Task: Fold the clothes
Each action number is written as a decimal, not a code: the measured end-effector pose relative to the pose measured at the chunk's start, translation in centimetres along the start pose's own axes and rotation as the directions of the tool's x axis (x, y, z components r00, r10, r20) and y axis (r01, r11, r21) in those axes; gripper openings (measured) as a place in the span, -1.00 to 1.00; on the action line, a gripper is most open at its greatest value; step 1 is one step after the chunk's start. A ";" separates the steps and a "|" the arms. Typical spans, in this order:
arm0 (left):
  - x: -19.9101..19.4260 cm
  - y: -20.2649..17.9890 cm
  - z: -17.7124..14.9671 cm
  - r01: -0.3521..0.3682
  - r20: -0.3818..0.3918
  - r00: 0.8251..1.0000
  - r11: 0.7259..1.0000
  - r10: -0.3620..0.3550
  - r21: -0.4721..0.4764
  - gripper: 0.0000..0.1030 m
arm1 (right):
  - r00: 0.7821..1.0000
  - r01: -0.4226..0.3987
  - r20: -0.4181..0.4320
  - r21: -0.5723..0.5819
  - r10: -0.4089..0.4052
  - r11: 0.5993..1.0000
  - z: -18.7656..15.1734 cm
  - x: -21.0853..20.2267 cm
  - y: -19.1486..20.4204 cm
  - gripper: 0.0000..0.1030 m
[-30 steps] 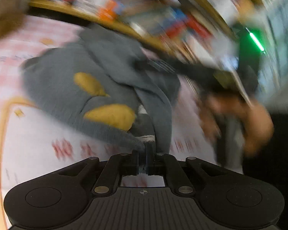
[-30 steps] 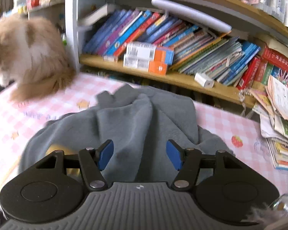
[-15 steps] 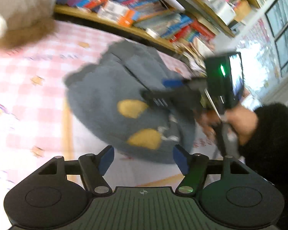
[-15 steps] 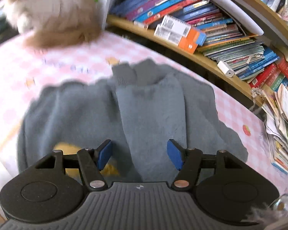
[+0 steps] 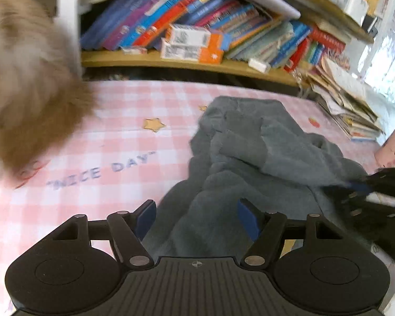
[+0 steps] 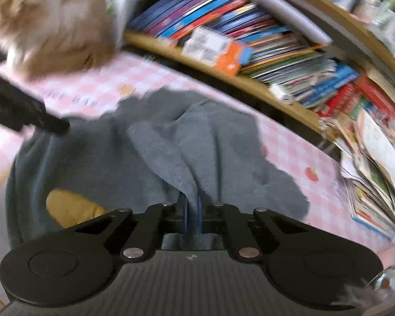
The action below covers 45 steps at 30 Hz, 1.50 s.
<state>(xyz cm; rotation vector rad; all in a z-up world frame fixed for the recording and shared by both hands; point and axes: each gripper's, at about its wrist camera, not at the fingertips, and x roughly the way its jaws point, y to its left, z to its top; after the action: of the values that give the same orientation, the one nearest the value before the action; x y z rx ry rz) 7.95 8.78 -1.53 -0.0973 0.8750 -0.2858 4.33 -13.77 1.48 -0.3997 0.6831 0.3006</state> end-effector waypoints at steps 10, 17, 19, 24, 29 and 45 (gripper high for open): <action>3.6 -3.1 0.6 -0.054 -0.053 0.997 0.986 0.063 0.157 0.43 | 0.936 0.346 -0.274 0.610 -0.220 0.713 -12.1 -6.1 -16.3 -0.87; 3.7 -2.7 -1.0 -0.027 -0.108 0.993 0.989 0.043 0.146 -0.66 | 0.931 0.344 -0.322 0.608 -0.173 0.716 -14.7 -5.9 -13.8 -0.84; 2.5 -2.4 -2.1 -0.030 -0.099 0.994 0.991 0.044 0.129 -0.70 | 0.933 0.336 -0.318 0.591 -0.171 0.733 -14.3 -5.5 -13.3 -0.83; -3.2 1.4 -6.2 -0.144 -0.044 0.989 0.988 0.141 -0.052 -0.70 | 0.944 0.287 -0.304 0.574 -0.126 0.767 -13.6 -5.1 -11.5 -0.83; -7.3 5.2 -10.7 -0.188 -0.066 0.982 0.964 0.179 -0.187 -0.56 | 0.966 0.204 -0.242 0.474 -0.097 0.856 -11.8 -4.7 -8.1 -0.77; -12.3 5.7 -11.5 -0.191 0.073 0.975 0.960 0.209 -0.206 0.07 | 0.994 0.054 -0.086 -0.087 -0.062 0.995 -8.5 -6.9 -0.8 0.12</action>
<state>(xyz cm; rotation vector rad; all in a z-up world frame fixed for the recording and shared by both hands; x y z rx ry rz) -7.17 18.10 -0.95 -0.2039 0.8104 -0.0034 -5.12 -19.29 0.25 -0.5153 0.7456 0.2582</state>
